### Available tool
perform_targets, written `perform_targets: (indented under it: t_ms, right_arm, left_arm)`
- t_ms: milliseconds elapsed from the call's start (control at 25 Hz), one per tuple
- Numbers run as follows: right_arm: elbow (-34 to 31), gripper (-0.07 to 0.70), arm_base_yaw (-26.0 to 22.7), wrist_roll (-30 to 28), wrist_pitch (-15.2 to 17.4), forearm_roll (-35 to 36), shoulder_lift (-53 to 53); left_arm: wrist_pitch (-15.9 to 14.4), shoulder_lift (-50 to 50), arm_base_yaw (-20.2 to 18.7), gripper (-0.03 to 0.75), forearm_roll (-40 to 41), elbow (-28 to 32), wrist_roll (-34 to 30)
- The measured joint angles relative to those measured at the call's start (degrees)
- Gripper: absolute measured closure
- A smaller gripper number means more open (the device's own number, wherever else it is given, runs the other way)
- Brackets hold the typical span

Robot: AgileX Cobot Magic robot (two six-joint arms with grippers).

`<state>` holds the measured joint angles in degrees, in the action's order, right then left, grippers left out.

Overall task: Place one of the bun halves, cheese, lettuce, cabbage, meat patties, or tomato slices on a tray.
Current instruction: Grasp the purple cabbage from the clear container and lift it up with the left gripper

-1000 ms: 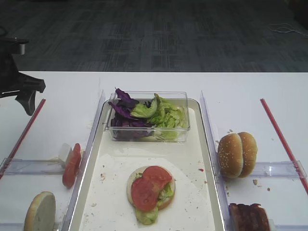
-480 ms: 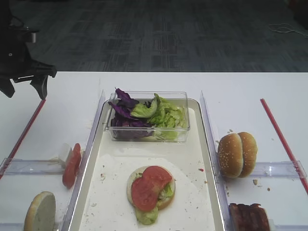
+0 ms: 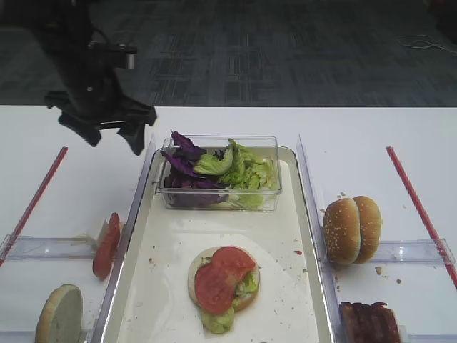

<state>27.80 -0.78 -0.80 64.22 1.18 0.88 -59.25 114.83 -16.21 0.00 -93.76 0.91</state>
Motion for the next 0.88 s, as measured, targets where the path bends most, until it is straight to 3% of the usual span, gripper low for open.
perform_targets:
  t_ms: [200, 360, 880]
  right_arm:
    - [0.00, 0.167, 0.00, 0.00, 0.00, 0.00, 0.00]
    - [0.00, 0.167, 0.00, 0.00, 0.00, 0.00, 0.00]
    - [0.00, 0.167, 0.00, 0.00, 0.00, 0.00, 0.00]
  left_arm:
    - [3.51, 0.00, -8.07, 0.165, 0.00, 0.00, -0.91]
    - [5.48, 0.00, -11.63, 0.165, 0.00, 0.00, -1.72]
    - [6.11, 4.55, -12.66, 0.197, 0.72, 0.00, -4.95]
